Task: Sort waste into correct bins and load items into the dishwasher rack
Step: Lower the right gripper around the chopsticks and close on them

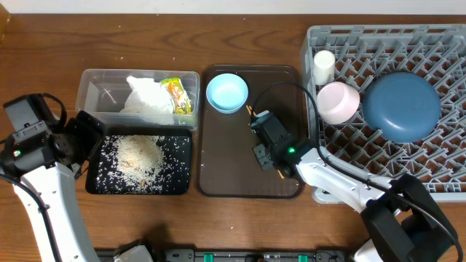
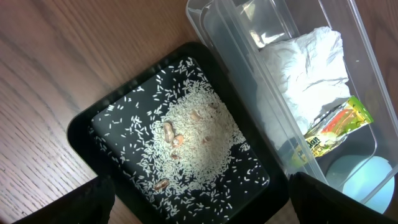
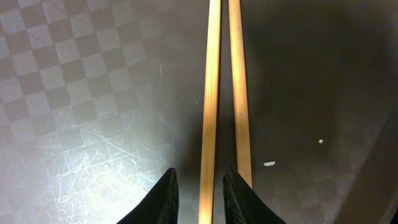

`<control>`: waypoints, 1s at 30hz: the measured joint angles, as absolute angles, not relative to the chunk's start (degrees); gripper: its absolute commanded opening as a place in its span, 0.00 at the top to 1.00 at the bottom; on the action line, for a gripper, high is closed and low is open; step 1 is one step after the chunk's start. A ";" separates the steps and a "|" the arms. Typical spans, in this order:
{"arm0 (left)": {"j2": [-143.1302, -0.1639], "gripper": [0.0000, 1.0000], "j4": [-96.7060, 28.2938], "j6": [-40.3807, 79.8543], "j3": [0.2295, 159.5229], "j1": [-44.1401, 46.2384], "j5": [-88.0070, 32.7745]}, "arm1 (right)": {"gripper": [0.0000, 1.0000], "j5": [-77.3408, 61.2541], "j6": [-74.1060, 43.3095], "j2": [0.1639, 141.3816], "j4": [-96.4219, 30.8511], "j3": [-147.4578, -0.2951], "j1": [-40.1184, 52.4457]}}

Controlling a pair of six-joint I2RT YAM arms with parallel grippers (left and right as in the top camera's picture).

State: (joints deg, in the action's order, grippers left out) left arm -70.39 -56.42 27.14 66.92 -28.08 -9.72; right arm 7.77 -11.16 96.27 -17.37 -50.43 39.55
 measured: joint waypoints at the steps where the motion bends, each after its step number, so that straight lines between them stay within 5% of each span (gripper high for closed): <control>1: -70.39 0.08 -56.42 27.14 66.92 -28.08 -9.72 | 0.77 7.77 -11.16 96.27 -17.30 -50.43 39.55; 30: -70.39 0.08 -56.42 27.14 66.92 -28.08 -9.72 | 0.80 7.68 -11.40 98.56 -8.21 -45.56 39.55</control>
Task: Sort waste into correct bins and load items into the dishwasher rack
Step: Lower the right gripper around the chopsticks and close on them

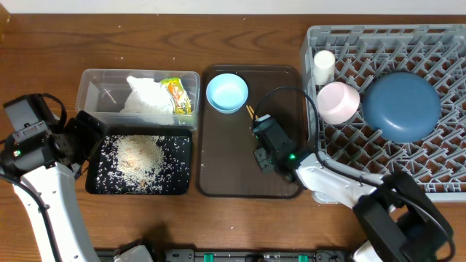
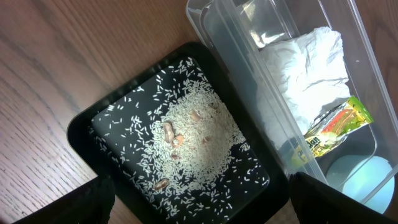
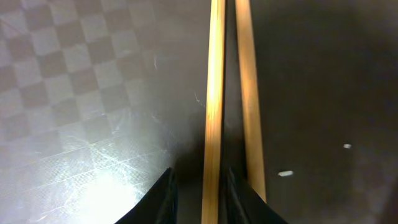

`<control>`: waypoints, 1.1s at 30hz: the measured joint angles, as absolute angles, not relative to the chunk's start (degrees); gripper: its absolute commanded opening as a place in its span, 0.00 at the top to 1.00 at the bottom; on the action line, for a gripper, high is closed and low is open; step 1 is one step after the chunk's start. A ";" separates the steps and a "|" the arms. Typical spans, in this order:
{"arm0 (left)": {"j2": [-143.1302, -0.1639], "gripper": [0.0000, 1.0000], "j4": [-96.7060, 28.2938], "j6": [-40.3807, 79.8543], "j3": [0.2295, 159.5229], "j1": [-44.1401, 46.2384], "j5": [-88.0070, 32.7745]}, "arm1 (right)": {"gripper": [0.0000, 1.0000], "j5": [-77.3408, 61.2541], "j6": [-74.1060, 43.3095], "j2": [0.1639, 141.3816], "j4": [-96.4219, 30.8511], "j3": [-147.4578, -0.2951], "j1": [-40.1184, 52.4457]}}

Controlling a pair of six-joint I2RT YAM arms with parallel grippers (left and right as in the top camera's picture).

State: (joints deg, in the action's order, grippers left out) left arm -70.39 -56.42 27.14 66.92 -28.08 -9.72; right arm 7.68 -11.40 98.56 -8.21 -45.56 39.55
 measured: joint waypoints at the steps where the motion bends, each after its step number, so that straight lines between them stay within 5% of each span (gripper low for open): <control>1: -70.39 0.08 -56.42 27.14 66.92 -28.08 -9.72 | 0.84 7.77 -11.46 98.76 -7.75 -45.63 39.55; 6: -70.39 0.08 -56.42 27.14 66.92 -28.08 -9.72 | 0.99 7.99 -11.73 98.96 -7.42 -45.67 39.55; 18: -70.39 0.08 -56.45 27.14 66.92 -28.08 -9.72 | 0.99 8.16 -11.92 96.05 -10.07 -45.47 39.55; 27: -70.39 0.08 -56.42 27.14 66.92 -28.08 -9.72 | 0.99 8.49 -11.99 76.64 -17.34 -45.34 38.04; 33: -70.39 0.08 -56.42 27.14 66.92 -28.08 -9.72 | 0.99 8.97 -11.51 65.36 -26.46 -45.30 28.14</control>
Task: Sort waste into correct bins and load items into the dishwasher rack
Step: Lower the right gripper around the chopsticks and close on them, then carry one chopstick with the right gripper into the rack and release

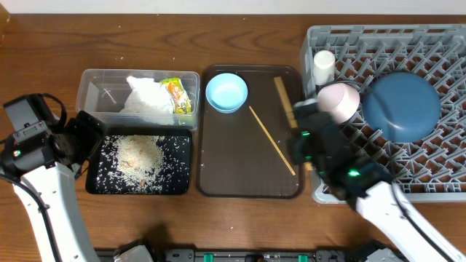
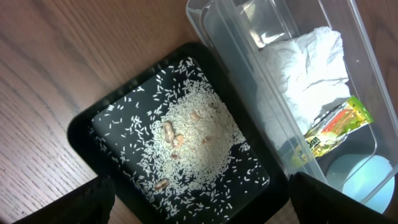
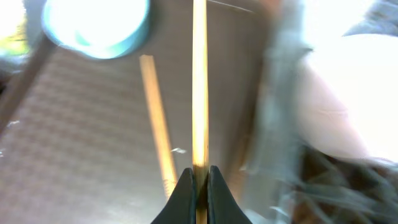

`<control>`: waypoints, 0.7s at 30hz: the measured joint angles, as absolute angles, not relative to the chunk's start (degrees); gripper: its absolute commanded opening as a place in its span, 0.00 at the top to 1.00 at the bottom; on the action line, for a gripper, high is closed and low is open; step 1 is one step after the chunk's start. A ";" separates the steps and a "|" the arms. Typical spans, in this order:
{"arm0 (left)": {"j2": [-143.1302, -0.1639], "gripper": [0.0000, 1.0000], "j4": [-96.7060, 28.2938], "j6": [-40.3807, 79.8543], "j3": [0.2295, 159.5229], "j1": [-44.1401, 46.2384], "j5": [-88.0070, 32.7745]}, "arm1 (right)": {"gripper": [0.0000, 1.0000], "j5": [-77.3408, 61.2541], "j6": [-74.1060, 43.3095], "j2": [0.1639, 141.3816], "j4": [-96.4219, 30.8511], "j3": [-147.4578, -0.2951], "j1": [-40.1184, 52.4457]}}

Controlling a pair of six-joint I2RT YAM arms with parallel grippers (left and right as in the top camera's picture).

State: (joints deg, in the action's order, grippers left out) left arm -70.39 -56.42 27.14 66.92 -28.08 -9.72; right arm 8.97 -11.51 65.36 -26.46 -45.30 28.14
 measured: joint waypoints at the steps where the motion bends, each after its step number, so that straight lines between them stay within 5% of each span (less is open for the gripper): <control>1: -70.39 0.08 -56.45 27.14 66.92 -28.08 -9.72 | 0.99 9.06 -11.03 64.34 -27.57 -45.30 26.22; 12: -70.39 0.08 -56.42 27.14 66.92 -28.08 -9.69 | 0.99 7.66 -3.09 62.17 -29.82 -45.30 0.99; 21: -70.39 0.08 -56.42 27.14 66.92 -28.08 -9.72 | 0.99 3.03 2.33 68.53 -21.63 -45.30 -5.39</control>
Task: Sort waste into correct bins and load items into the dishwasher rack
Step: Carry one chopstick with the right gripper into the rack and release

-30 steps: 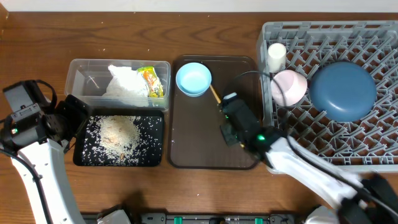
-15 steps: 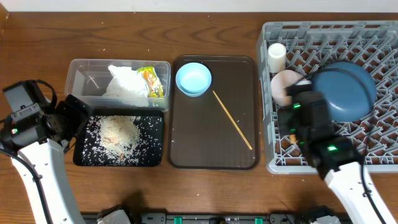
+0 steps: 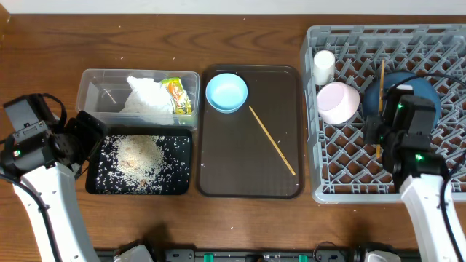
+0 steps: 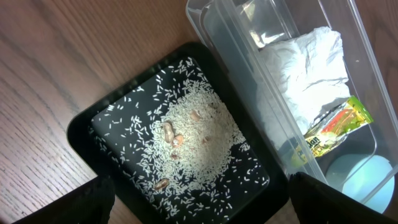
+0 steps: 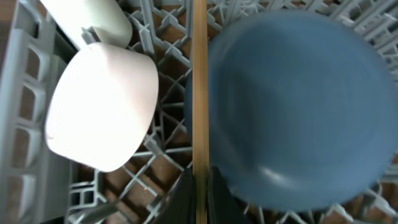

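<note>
My right gripper [image 3: 378,138] is shut on a wooden chopstick [image 3: 381,98] over the grey dishwasher rack [image 3: 342,36]. In the right wrist view the chopstick [image 5: 199,93] runs straight up from the gripper [image 5: 199,202], between the pink cup [image 5: 102,106] and the blue bowl [image 5: 292,112]. A second chopstick [image 3: 272,140] lies slantwise on the brown tray [image 3: 218,167], near a light blue bowl [image 3: 226,92]. My left gripper [image 4: 196,208] stands open above the black tray of rice [image 4: 180,149], with nothing between its fingers.
A clear bin [image 3: 98,94] behind the black tray holds crumpled tissue [image 3: 145,94] and a yellow-green wrapper [image 3: 177,94]. A white cup [image 3: 323,67] stands in the rack's far left corner, behind the pink cup [image 3: 337,102]. The blue bowl [image 3: 411,98] fills the rack's middle.
My right gripper has moved with its chopstick from the brown tray's right edge to over the rack, between the pink cup and the blue bowl. The left arm has not moved.
My right gripper was open low over two chopsticks lying together on the brown tray, and stayed so a second later. Then it was shut on one chopstick, raised by the tray's right edge, the other left lying. Now that chopstick is over the rack.
</note>
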`<control>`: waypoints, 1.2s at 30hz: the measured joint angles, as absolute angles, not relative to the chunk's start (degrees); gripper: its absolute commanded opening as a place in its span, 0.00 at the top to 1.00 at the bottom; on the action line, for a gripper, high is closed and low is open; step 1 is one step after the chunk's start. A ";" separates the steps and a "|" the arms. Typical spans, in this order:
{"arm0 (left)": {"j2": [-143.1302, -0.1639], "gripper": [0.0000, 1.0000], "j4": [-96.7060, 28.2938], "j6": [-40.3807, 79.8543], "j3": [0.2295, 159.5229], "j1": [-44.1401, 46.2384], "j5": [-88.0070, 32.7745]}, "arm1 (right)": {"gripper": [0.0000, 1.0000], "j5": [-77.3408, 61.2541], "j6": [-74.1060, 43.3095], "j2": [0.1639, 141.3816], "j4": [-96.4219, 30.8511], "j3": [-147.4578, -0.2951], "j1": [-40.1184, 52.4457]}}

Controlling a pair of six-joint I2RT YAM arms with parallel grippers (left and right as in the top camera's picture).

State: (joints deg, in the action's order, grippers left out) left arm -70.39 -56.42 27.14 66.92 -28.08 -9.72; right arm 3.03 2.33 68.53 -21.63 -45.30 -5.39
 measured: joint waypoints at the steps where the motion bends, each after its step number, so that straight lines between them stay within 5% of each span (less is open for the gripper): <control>1: -70.39 0.08 -56.42 27.14 66.92 -28.08 -9.72 | 0.99 2.20 3.22 69.65 -21.10 -45.30 -5.37; 22: -70.39 0.08 -56.42 27.14 66.92 -28.08 -9.72 | 0.98 -0.64 11.88 79.72 -11.60 -45.30 -5.37; 30: -70.39 0.08 -56.42 27.14 66.92 -28.08 -9.72 | 0.79 -0.23 9.61 79.77 -10.83 -45.30 -5.37; 36: -70.39 0.08 -56.42 27.14 66.92 -28.08 -9.72 | 0.83 -0.25 9.47 79.77 -10.83 -45.28 -5.37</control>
